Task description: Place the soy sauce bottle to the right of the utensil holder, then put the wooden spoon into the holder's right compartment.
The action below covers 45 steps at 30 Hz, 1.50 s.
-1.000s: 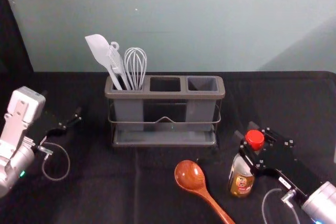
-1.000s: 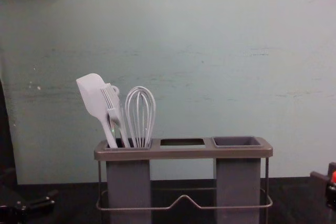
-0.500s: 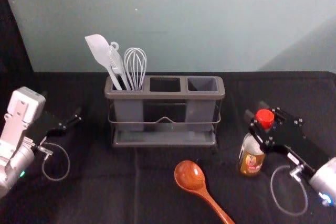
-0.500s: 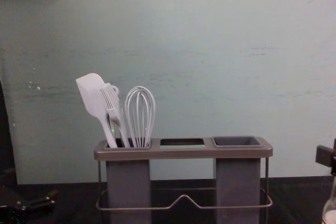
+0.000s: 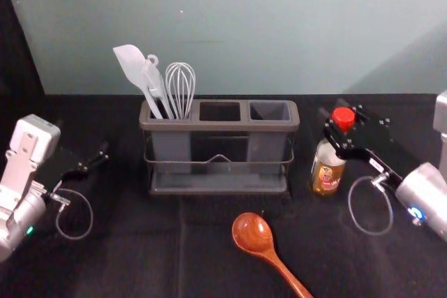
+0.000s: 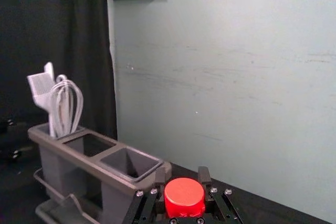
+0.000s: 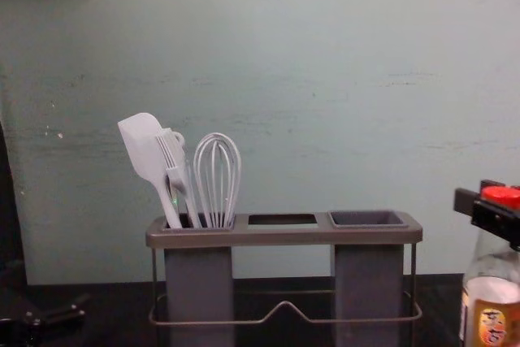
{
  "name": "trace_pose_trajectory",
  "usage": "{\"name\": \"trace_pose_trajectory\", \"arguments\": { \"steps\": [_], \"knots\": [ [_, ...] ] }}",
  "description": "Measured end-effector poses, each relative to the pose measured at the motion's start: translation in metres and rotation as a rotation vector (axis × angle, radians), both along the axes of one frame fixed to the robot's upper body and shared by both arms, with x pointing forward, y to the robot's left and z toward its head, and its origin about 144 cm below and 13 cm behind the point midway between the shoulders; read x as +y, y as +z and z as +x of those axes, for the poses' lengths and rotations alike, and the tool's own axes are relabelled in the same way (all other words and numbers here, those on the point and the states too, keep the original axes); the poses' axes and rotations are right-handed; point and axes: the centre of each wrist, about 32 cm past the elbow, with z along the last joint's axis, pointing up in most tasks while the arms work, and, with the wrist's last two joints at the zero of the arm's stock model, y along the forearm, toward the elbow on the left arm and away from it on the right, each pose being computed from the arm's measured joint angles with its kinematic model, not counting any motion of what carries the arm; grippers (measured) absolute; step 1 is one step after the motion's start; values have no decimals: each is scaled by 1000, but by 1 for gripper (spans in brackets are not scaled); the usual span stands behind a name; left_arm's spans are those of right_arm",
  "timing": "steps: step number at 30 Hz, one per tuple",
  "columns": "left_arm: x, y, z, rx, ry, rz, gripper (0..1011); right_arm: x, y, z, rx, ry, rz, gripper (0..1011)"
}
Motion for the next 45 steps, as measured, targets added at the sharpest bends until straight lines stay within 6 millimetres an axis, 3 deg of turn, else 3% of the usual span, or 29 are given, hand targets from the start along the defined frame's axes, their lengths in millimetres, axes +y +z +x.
{"name": "trace_pose_trajectory", "arguments": {
  "steps": [12, 37, 45],
  "knots": [
    [0, 0, 0, 0, 0, 0, 1011, 10, -10, 29, 16, -6, 29, 377],
    [0, 0, 0, 0, 0, 0, 1011, 11, -25, 32, 21, -16, 57, 377],
    [0, 0, 0, 0, 0, 0, 1011, 10, -24, 32, 13, -11, 62, 552]
  ]
}}
